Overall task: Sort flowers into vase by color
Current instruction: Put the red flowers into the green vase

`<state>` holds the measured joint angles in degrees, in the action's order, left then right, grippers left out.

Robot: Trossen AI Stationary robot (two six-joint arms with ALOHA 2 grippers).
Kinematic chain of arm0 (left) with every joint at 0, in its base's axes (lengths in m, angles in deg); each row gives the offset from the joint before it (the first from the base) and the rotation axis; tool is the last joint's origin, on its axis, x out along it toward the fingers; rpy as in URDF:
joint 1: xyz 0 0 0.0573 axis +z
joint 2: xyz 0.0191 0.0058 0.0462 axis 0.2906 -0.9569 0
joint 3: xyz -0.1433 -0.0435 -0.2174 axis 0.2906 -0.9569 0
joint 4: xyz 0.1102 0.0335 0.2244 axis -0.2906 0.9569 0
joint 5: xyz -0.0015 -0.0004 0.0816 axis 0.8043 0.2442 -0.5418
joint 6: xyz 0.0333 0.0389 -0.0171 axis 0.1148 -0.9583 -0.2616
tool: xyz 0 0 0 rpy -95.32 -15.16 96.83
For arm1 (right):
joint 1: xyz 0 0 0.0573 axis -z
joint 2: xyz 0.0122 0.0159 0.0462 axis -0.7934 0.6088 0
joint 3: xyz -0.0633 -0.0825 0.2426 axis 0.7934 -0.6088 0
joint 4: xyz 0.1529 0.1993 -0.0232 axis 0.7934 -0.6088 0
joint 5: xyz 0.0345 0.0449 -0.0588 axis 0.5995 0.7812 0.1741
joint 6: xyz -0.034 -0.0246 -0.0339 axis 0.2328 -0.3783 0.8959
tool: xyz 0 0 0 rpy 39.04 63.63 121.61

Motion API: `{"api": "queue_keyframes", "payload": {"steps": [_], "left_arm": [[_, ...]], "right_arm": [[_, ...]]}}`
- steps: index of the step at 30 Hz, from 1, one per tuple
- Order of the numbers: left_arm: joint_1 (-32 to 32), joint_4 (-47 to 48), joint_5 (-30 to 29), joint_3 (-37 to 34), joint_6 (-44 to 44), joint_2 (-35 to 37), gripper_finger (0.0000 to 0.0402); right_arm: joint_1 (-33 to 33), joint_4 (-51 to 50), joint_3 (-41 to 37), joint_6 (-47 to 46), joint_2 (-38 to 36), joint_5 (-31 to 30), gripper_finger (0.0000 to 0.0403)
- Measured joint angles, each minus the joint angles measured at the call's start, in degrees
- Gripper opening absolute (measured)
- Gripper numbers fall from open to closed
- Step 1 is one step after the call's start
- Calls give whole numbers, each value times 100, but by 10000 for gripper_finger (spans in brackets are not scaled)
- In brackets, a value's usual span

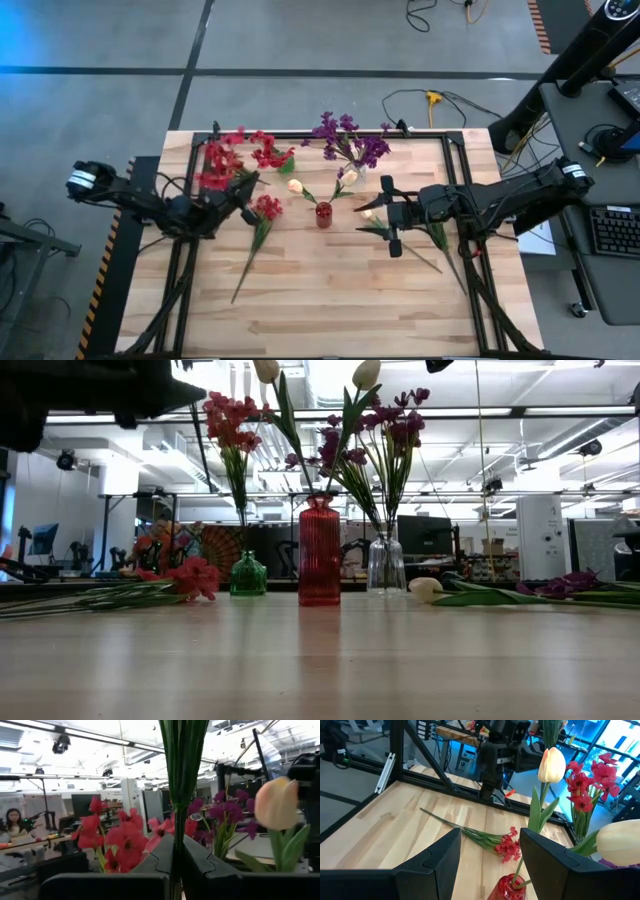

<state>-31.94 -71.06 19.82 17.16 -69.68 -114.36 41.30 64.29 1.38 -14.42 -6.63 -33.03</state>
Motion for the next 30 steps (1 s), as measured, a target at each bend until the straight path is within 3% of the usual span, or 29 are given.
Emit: {"api": "queue_keyframes", "payload": {"steps": [5,10,14,24,30], "left_arm": [[280,-578,576,-314,409,-342,0],[579,-990,629,-412,443,-805,0],[954,-1086,689,-412,597,-1221,0],[2068,-1082,1941,-412,1269,-1683,0],[2268,-1082,2066,-410,1268,-1765,0]], "right_arm": [[0,1,0,1,0,0,196],[0,40,0,47,0,-1,196],[0,47,0,66,0,-2,196],[0,79,0,63,0,-2,196],[0,79,0,65,0,-2,196]]}}
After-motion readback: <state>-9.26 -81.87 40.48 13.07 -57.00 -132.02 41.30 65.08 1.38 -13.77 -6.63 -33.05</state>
